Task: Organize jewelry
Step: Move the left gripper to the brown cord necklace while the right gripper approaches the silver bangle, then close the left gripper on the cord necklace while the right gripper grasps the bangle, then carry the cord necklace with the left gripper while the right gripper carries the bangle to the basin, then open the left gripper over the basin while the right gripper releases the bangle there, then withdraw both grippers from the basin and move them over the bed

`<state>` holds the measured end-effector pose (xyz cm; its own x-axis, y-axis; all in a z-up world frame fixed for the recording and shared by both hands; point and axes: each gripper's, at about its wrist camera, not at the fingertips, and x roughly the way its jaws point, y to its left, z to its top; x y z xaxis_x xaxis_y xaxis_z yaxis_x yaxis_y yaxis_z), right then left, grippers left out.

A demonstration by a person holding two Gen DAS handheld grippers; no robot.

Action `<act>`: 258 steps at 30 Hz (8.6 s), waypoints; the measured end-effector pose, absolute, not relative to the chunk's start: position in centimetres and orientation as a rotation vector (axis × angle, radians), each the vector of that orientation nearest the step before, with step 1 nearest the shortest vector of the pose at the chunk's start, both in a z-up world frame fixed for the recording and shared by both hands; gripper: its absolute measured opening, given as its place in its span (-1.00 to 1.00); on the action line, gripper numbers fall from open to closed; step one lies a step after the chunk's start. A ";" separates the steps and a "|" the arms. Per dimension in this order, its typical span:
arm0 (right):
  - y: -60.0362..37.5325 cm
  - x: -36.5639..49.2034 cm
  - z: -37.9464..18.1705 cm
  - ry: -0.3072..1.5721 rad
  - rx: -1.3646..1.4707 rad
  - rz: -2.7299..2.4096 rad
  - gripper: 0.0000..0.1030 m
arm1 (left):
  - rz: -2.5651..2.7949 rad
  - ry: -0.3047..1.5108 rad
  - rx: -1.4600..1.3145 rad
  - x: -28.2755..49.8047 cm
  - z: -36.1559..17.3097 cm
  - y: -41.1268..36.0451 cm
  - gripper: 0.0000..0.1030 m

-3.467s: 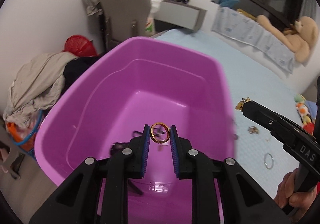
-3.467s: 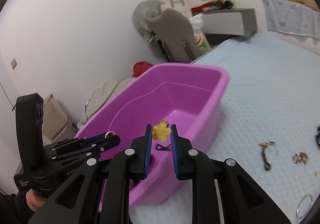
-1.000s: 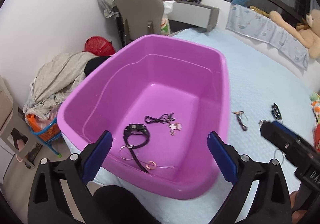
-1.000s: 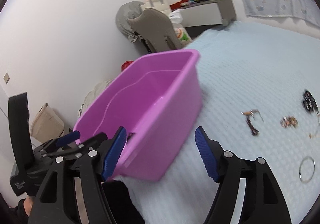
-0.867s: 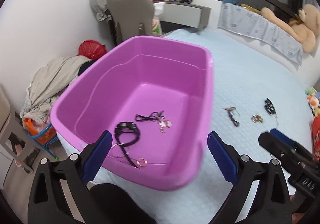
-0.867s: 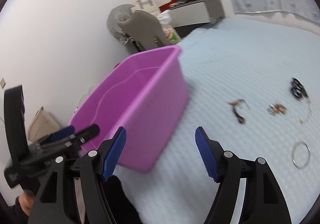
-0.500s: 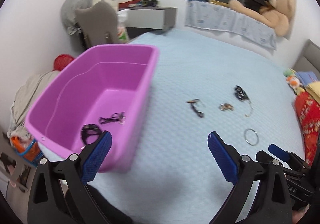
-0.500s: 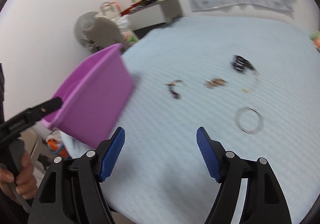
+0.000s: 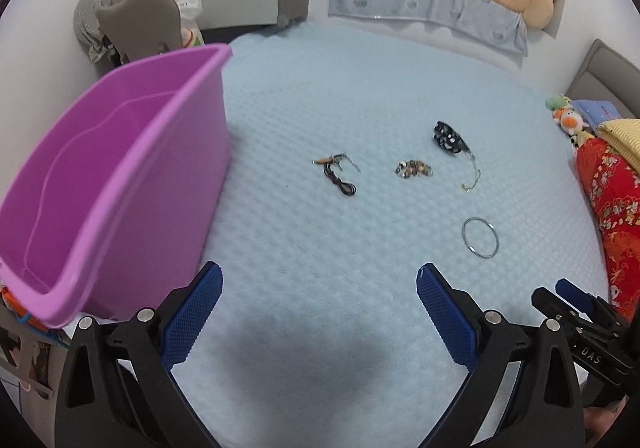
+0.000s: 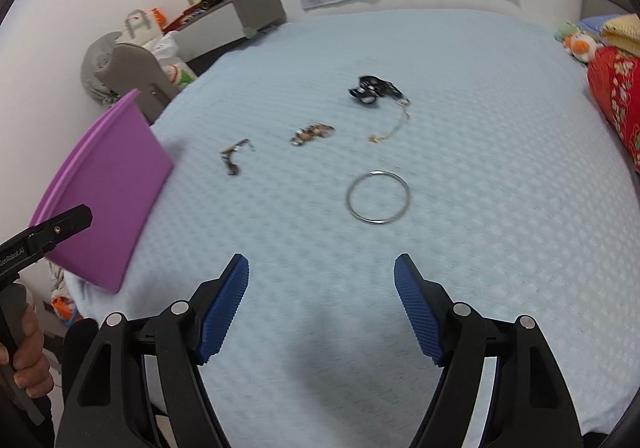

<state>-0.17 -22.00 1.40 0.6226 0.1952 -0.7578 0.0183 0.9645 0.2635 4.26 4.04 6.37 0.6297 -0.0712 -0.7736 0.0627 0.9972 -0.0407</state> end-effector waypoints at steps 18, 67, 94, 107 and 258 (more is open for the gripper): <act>-24.2 7.3 -6.0 0.985 0.261 0.022 0.40 | -0.007 0.976 0.050 13.3 -2.8 1.6 0.86; -22.3 14.3 -10.1 0.966 0.068 -0.064 0.67 | 0.097 0.958 0.050 26.8 -8.8 -1.0 0.89; -22.9 12.7 -8.8 0.942 0.148 0.007 0.39 | -0.072 0.928 0.020 23.5 -7.3 -2.2 -0.81; -22.9 9.8 -7.0 0.918 0.205 0.048 0.39 | -0.218 0.933 -0.098 16.0 -3.8 -0.3 -0.81; -1.2 10.4 13.9 0.789 0.099 0.511 0.41 | 0.220 0.880 -0.236 4.6 13.7 20.6 0.60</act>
